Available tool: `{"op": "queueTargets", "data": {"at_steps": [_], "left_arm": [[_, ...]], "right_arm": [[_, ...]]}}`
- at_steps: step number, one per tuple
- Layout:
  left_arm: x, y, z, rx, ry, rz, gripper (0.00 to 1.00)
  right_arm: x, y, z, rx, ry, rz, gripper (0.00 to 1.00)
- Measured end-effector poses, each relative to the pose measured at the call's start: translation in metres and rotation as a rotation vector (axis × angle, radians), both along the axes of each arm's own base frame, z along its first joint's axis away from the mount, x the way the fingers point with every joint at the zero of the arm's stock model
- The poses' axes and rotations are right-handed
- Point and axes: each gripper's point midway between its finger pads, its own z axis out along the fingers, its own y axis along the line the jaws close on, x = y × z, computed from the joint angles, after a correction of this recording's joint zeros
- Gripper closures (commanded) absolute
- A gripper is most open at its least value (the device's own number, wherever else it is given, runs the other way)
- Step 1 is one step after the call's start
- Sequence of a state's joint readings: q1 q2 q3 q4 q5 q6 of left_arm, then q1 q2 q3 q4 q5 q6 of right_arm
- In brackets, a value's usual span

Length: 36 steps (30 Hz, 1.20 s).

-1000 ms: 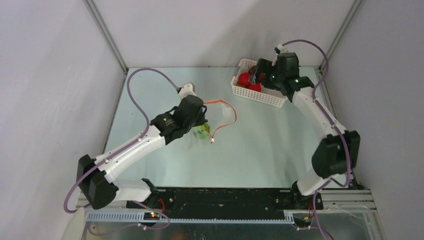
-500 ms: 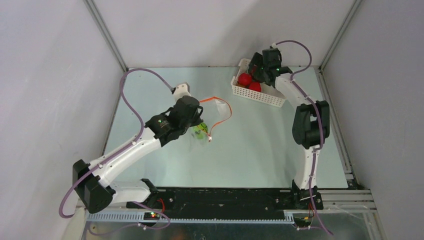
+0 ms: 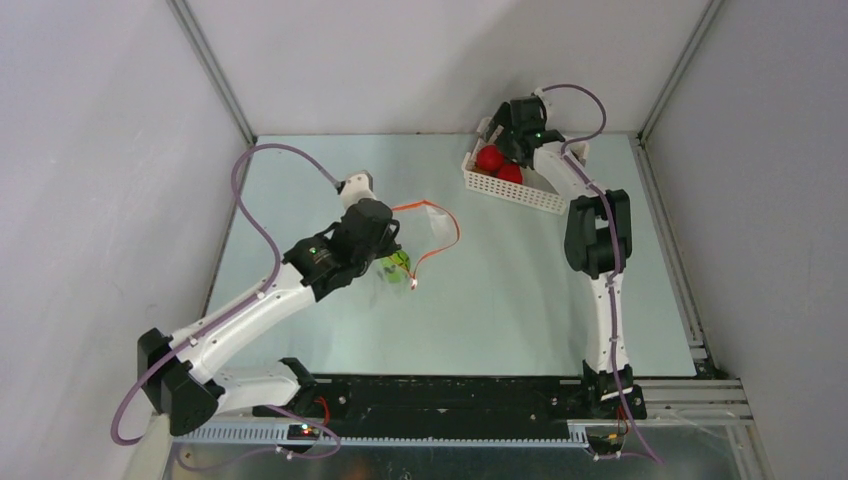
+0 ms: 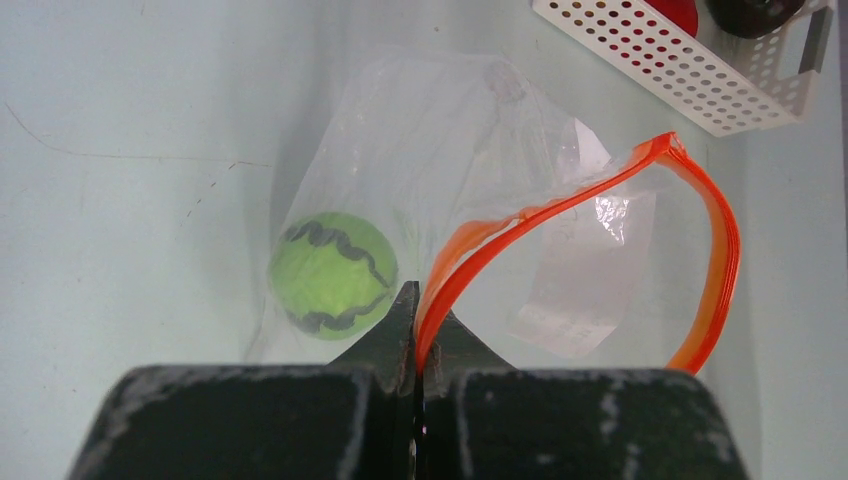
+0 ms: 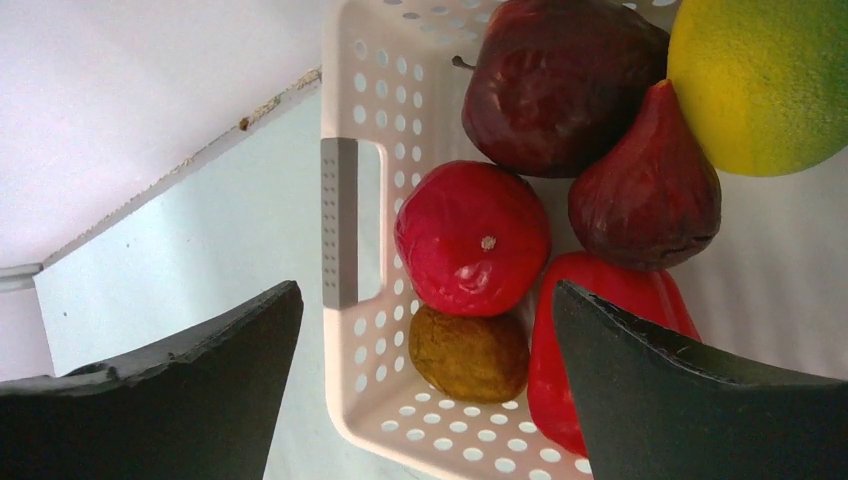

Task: Place the food in the zip-top bag and seal the zipper
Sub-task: Pick up the fake fruit from the bin.

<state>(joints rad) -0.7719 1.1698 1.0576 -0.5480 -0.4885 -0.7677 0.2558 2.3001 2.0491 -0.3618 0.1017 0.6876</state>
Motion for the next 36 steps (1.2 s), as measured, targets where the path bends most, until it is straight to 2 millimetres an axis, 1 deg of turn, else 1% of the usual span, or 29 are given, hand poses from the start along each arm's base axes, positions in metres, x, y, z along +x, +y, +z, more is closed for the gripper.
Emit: {"op": "queueTargets", "data": {"at_steps": [4,8,13,19,22,29,36], "left_arm": [[0.000,0.001,0.003,-0.006,-0.009,0.003,1.00],[0.000,0.001,0.003,-0.007,-0.010,0.003,1.00],[0.000,0.002,0.003,-0.007,-0.012,0.005,1.00],[0.000,0.002,0.003,-0.007,-0.012,0.006,1.00],[0.000,0.002,0.003,-0.007,-0.011,0.006,1.00],[0.000,0.002,0.003,-0.007,-0.011,0.005,1.00],[0.000,0.002,0.003,-0.007,-0.011,0.006,1.00]], "right_arm": [[0.006,0.002,-0.016,0.018,0.023,-0.018,0.01],[0.008,0.003,-0.037,0.035,0.056,-0.038,0.02],[0.015,0.003,-0.035,0.068,0.048,-0.067,0.02],[0.025,0.005,-0.043,0.105,0.046,-0.082,0.04],[0.026,0.008,-0.043,0.119,0.047,-0.078,0.06],[0.026,0.006,-0.045,0.115,0.051,-0.082,0.16],[0.024,0.004,-0.049,0.096,0.077,-0.087,0.17]]}}
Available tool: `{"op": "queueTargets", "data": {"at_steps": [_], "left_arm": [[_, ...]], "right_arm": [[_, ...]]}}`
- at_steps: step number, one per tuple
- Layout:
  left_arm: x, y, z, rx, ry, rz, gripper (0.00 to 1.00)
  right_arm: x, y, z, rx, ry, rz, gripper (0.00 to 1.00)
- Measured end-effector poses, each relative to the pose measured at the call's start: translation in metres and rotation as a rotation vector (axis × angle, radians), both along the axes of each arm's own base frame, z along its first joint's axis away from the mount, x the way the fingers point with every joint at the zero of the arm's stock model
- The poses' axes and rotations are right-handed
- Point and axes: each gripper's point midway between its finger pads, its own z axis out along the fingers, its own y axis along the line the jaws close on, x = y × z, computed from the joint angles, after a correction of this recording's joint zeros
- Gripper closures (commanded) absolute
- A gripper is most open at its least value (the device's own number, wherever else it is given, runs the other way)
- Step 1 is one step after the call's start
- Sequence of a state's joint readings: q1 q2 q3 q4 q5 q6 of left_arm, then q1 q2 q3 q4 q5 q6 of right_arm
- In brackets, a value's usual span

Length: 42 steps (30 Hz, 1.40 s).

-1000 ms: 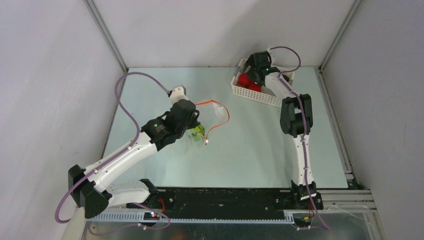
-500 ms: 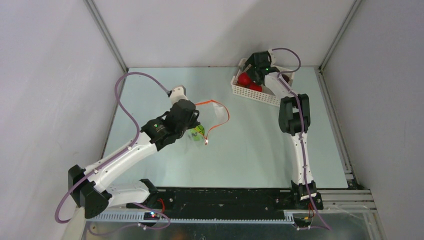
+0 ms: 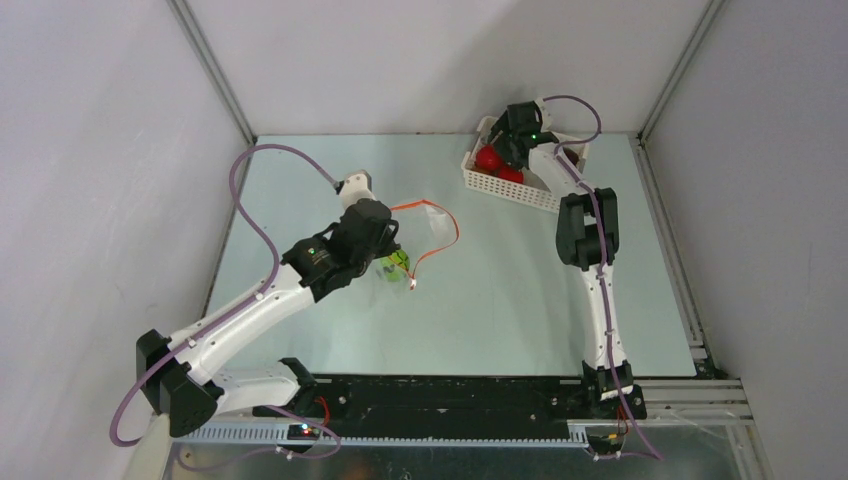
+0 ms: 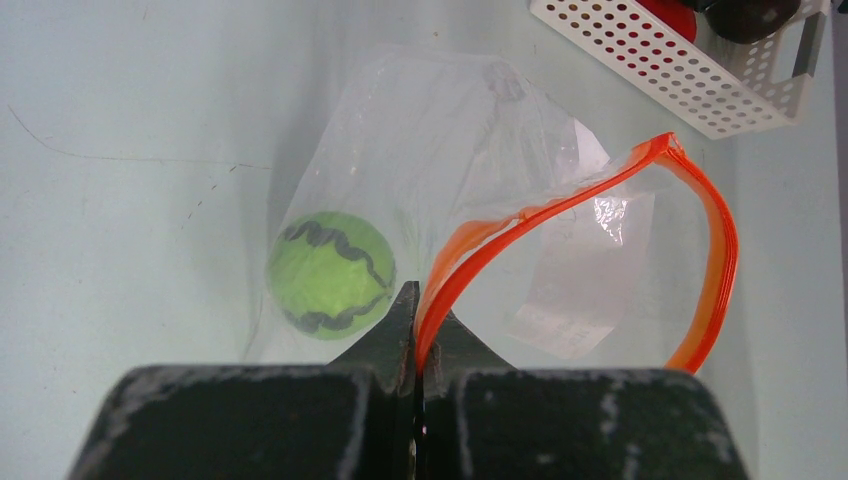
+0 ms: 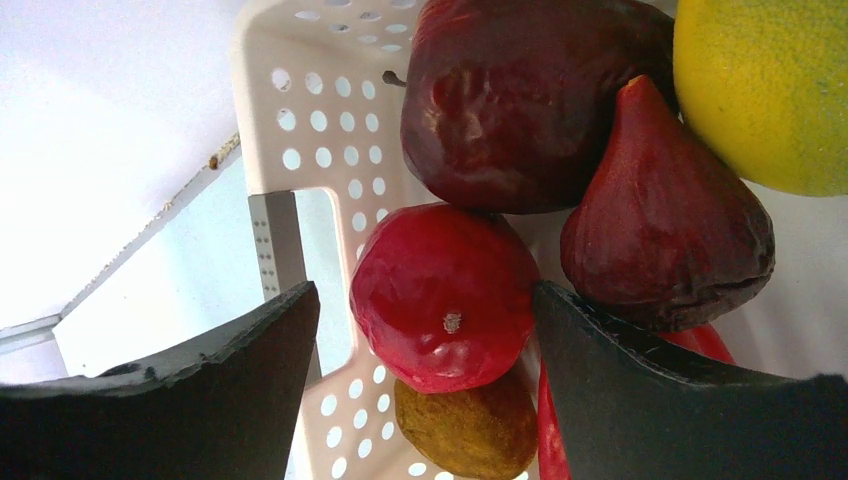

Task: Place the food in the zip-top bag and seal the zipper
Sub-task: Pick up the fake fruit from the bin.

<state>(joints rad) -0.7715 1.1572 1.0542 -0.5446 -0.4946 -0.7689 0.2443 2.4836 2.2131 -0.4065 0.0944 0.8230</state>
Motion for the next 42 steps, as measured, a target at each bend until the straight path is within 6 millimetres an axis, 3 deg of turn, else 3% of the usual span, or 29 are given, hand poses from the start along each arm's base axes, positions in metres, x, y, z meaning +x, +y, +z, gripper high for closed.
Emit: {"op": "queueTargets", "data": {"at_steps": [7,15,20,25,31,37,42], "left_arm": [[0.000,0.000,0.000,0.000,0.000,-0.001,1.00],[0.000,0.000,0.000,0.002,-0.001,0.000,1.00],[0.000,0.001,0.000,0.003,-0.001,0.001,1.00],[0.000,0.003,0.001,0.007,-0.002,0.006,1.00],[-0.001,0.006,0.003,0.010,-0.007,0.014,1.00],[-0.001,0.006,0.003,0.010,-0.007,0.015,1.00],[-0.002,0.006,0.004,0.005,-0.012,0.014,1.00]], "right_arm": [[-0.003,0.001,-0.002,-0.032,0.031,0.024,0.17],[-0.011,-0.001,-0.008,-0.029,0.087,0.006,0.29],[-0.013,-0.002,-0.011,-0.020,0.103,-0.002,0.48],[-0.012,-0.002,-0.013,-0.020,0.102,-0.010,0.75],[-0.016,-0.003,-0.009,-0.012,0.074,-0.010,0.91],[-0.033,-0.004,-0.002,-0.002,0.070,0.002,0.94],[-0.044,-0.009,0.024,0.006,0.037,0.006,0.95]]}}
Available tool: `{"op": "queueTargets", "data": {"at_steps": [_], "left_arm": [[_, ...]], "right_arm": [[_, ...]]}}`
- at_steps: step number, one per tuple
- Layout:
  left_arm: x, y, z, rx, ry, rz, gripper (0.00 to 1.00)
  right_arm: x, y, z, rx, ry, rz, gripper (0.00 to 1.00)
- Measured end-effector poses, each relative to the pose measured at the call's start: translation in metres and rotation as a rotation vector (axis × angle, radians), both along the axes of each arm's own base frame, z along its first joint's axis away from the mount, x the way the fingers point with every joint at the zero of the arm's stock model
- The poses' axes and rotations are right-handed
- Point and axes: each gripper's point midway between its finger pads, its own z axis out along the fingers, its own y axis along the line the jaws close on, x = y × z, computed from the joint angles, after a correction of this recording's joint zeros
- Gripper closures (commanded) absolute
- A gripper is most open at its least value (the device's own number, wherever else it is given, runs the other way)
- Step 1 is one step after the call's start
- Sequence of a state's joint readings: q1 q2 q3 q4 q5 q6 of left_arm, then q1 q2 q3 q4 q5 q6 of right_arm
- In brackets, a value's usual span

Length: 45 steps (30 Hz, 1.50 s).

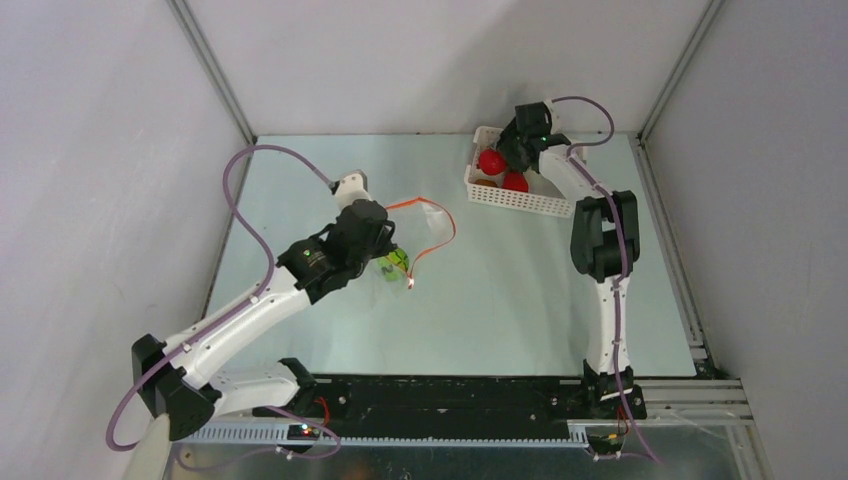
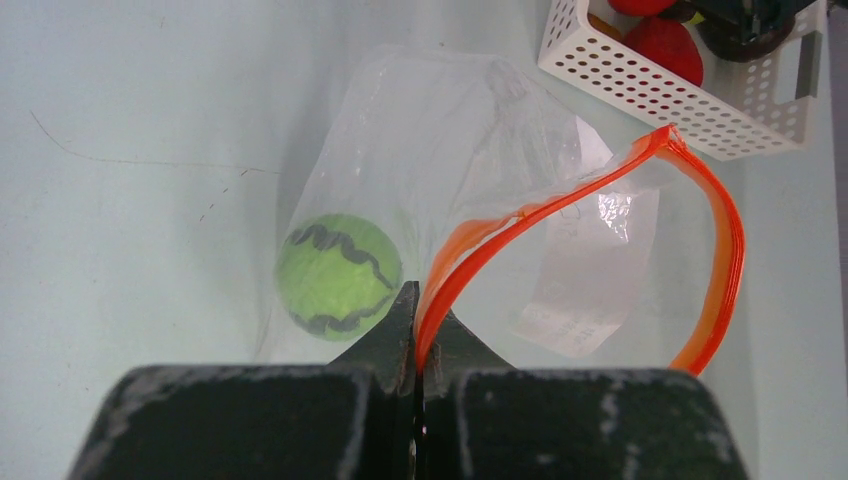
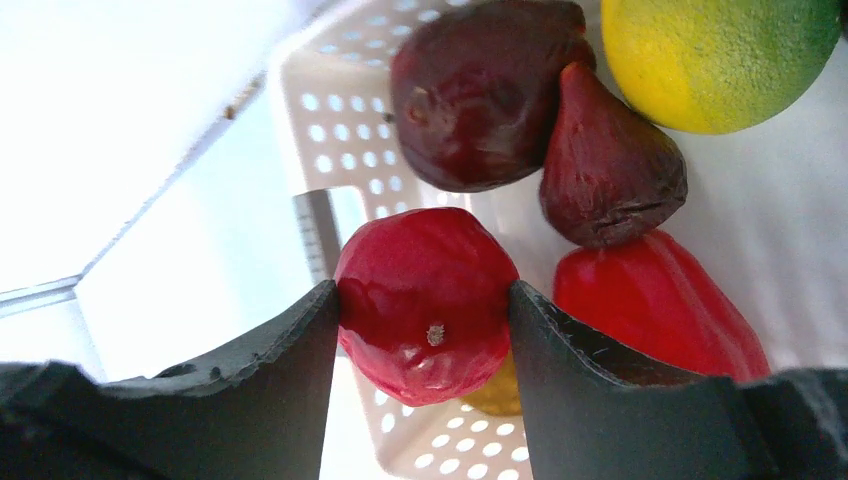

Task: Place the food in the zip-top bag and seal the zipper
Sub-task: Pick up the fake fruit from the bin, then place the fake fruit in the zipper food storage bag.

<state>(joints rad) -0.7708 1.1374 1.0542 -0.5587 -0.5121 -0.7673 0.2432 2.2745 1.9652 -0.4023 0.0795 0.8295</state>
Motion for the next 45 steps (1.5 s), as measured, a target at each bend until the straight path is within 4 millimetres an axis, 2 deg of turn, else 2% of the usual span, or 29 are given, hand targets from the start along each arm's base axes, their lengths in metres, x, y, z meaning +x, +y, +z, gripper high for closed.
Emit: {"op": "queueTargets", "data": {"at_steps": [6,9,19,23,25,28,32,37,42,45], "left_arm": [[0.001,-0.001,0.004,-0.014,-0.012,-0.002,1.00],[0.001,-0.002,0.004,-0.015,-0.012,-0.004,1.00],[0.008,-0.013,-0.008,0.007,0.022,-0.024,1.00],[0.017,-0.023,-0.009,0.009,0.028,-0.027,1.00],[0.022,-0.029,-0.007,0.004,0.029,-0.031,1.00],[0.028,-0.037,-0.006,-0.004,0.031,-0.034,1.00],[0.033,-0.042,-0.006,-0.006,0.036,-0.033,1.00],[0.034,-0.044,-0.006,-0.014,0.038,-0.031,1.00],[0.034,-0.045,-0.006,-0.025,0.037,-0.030,1.00],[0.034,-0.047,-0.004,-0.032,0.034,-0.033,1.00]], "right_arm": [[-0.007,-0.007,0.050,-0.001,-0.101,0.007,0.95],[-0.014,-0.014,0.067,-0.008,-0.138,0.005,0.95],[-0.051,-0.056,0.089,0.030,-0.180,0.007,0.96],[-0.071,-0.064,0.100,0.085,-0.199,0.054,0.96],[-0.083,-0.061,0.109,0.110,-0.215,0.090,0.96],[-0.104,-0.048,0.129,0.147,-0.249,0.164,0.96],[-0.139,-0.022,0.168,0.186,-0.331,0.290,0.95],[-0.195,0.033,0.207,0.202,-0.423,0.488,0.95],[-0.252,0.082,0.216,0.202,-0.457,0.649,0.95],[-0.272,0.099,0.210,0.187,-0.439,0.701,0.93]]}}
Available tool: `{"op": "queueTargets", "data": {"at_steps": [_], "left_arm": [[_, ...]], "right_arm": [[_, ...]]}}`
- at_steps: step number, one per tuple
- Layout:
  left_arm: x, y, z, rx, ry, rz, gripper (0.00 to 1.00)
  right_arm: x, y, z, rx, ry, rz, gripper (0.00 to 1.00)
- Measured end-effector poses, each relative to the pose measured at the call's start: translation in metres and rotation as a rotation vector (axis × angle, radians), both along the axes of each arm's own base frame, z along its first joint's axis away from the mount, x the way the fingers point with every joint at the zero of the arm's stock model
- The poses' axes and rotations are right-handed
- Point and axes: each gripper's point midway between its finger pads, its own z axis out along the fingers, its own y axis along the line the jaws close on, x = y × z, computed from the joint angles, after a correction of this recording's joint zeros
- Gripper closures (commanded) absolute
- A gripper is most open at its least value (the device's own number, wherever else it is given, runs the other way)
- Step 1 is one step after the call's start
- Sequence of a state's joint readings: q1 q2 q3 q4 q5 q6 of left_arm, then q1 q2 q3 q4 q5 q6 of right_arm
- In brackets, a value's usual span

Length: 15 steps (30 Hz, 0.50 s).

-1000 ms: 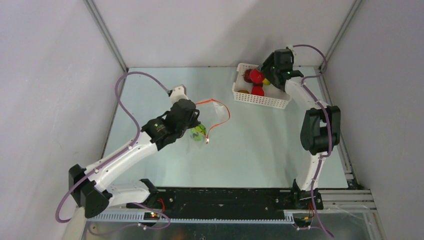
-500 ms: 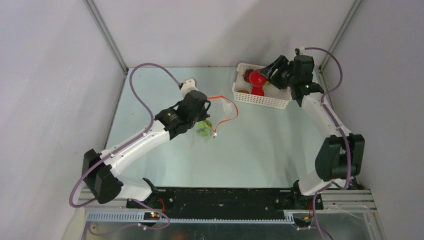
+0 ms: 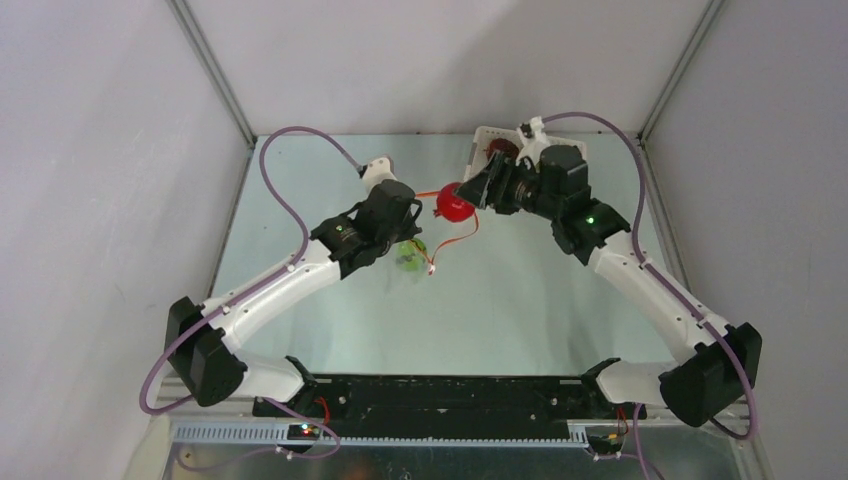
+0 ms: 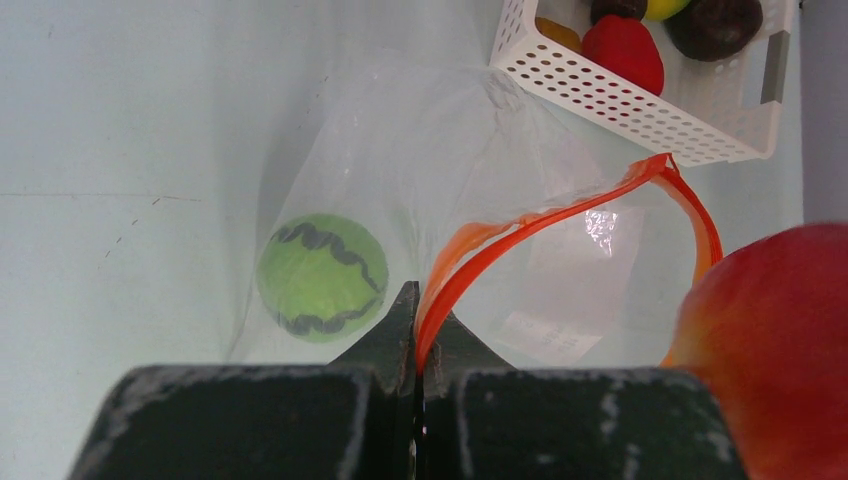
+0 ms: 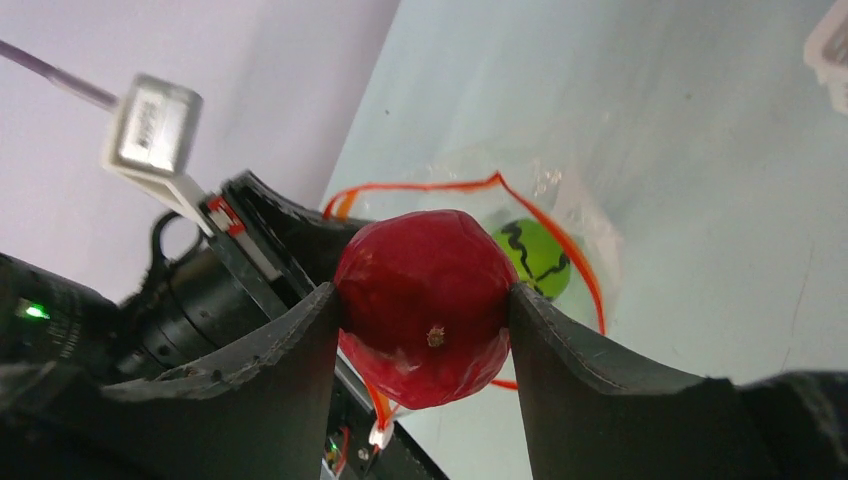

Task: Place the food in the zip-top bag and seal the zipper
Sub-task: Place the fake fruit in the zipper food storage bag.

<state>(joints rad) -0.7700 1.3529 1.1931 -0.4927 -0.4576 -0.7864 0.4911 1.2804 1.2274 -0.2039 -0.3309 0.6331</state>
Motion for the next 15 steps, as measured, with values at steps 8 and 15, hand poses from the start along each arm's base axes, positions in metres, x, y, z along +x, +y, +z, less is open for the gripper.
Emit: {"op": "queueTargets", "data": {"at_steps": [8,15], "left_arm": [[-0.001,-0.003,-0.001,-0.013,0.000,-0.011,1.00],[-0.003,-0.003,0.000,-0.022,-0.001,-0.018,1.00]], "right_arm": [[-0.021,0.007,-0.045,-0.125,0.062,-0.027,0.76],[-0.030,0.017,-0.048,-0.153,0.045,-0.022,0.29]]}}
